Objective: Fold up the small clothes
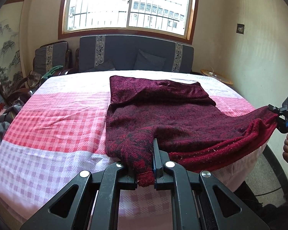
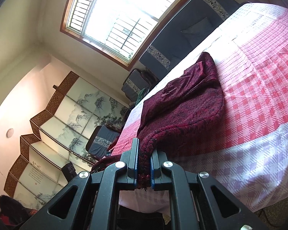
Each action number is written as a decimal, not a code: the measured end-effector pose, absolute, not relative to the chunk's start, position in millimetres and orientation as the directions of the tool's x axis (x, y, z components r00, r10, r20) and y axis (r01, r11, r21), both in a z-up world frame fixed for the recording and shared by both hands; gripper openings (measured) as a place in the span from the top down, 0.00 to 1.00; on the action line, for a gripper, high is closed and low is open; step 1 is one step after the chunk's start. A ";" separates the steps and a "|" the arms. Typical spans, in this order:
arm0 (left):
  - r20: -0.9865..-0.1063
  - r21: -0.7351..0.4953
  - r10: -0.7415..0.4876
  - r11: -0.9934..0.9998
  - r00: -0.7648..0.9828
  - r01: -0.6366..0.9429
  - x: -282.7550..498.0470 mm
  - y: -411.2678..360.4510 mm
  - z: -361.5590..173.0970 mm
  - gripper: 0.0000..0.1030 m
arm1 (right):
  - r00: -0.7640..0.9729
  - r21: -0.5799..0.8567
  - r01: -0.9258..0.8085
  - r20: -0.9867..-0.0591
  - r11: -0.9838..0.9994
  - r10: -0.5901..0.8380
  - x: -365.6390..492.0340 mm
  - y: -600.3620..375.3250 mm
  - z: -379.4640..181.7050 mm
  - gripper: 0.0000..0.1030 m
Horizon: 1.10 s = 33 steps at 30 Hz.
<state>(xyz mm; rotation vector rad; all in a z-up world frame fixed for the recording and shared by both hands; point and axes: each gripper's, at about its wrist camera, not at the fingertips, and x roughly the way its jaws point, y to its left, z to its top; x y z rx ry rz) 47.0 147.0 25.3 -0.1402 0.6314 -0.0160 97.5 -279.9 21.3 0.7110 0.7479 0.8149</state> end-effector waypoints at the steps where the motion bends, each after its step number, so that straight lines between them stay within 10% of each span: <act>1: -0.587 -0.148 -0.063 0.988 0.807 -0.031 50.1 149.6 26.4 0.90 | 0.472 0.787 -0.370 -0.298 0.494 0.829 100.8 -279.3 23.3 0.91; 33: -0.572 -0.168 -0.043 0.984 0.819 -0.065 150.2 174.6 45.0 0.90 | 0.540 0.701 -0.355 -0.386 0.619 0.747 205.8 -257.9 56.3 0.91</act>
